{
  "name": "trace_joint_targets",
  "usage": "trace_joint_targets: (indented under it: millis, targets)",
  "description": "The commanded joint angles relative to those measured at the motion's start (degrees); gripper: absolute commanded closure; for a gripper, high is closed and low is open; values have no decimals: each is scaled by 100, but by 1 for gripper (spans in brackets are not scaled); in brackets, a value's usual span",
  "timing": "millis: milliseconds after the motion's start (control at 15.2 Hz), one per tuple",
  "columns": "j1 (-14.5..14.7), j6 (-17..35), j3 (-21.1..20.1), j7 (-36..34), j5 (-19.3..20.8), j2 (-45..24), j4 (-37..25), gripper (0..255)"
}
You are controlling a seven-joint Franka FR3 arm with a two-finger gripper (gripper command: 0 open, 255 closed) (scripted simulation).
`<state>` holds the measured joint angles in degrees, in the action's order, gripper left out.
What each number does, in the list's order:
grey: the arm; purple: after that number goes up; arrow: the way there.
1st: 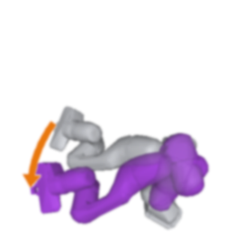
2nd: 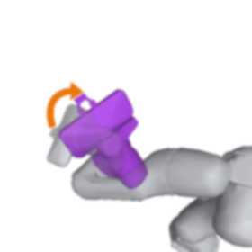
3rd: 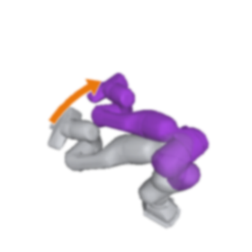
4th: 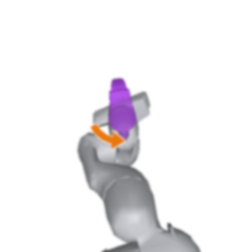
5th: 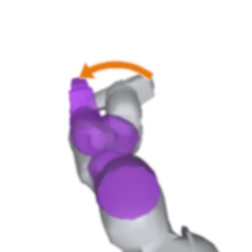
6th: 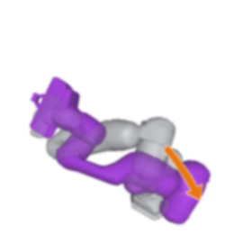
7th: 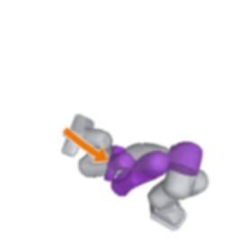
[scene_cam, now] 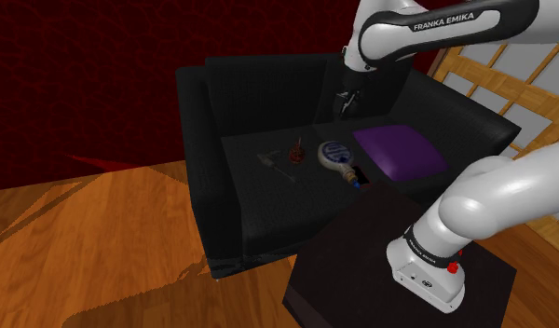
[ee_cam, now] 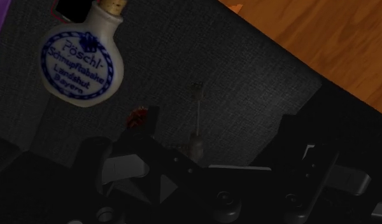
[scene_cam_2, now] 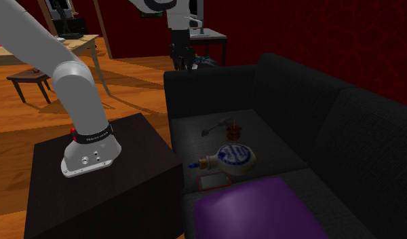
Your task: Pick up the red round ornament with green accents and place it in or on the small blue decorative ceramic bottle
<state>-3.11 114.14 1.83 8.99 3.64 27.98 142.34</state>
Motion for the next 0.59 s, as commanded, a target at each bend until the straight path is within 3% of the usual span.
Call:
trace_joint_targets:
  millis: [0, 528]
  targets:
    - [-37, 477, 91, 96, 25, -410, 29, 0]
    - [-119, 1956, 362, 471, -55, -2067, -231, 0]
